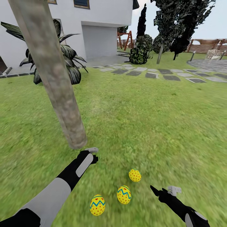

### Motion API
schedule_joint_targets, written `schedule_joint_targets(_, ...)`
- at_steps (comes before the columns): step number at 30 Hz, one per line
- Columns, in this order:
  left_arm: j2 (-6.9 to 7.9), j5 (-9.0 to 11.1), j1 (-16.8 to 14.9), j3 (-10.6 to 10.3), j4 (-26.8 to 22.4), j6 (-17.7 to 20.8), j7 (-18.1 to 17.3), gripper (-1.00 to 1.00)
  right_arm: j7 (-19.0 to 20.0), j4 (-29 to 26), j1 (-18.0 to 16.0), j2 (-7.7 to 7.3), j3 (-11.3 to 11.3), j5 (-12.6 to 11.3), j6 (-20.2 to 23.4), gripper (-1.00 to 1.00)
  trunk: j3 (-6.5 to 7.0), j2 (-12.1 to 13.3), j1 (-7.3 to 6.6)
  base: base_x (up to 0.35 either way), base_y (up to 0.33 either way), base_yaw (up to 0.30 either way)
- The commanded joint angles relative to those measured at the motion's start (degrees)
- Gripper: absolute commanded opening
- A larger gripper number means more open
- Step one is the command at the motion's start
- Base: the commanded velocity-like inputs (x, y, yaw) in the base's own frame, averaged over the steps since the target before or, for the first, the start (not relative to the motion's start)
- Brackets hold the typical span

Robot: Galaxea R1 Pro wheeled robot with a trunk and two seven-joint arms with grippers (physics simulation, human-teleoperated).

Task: Take the three Easter eggs out of the wicker basket on the lawn in the garden, then place them on the lawn next to a single tree (choose any tree) so that all three eggs are next to the same tree and none are left in the basket.

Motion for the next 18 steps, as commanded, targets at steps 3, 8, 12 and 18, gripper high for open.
schedule_joint_targets(3, -0.01, 0.57, -0.05, -0.19, -0.09, 0.01, 0.62, 1.0, 0.27, -0.03, -0.03, -0.08, -0.18, -0.48, 0.53, 1.0, 0.5, 1.19, -0.67, 0.0, 0.0, 0.0)
schedule_joint_targets(8, -0.06, 0.53, -0.05, -0.19, -0.12, 0.01, 0.6, 1.0, 0.27, -0.02, -0.03, -0.06, -0.2, -0.51, 0.53, 1.0, 1.39, 3.2, -1.77, 0.0, 0.0, 0.0)
schedule_joint_targets(12, -0.11, 0.53, -0.05, -0.19, -0.13, 0.01, 0.59, 1.0, 0.27, -0.02, -0.05, -0.06, -0.21, -0.52, 0.53, 1.0, 2.11, 4.8, -2.65, 0.0, 0.0, 0.0)
schedule_joint_targets(18, -0.1, 0.52, -0.05, -0.19, -0.07, 0.0, 0.59, 1.0, 0.2, 0.17, -0.11, -0.1, -0.14, -0.47, 0.62, 1.0, 3.19, 7.21, -3.96, 0.0, 0.0, 0.0)
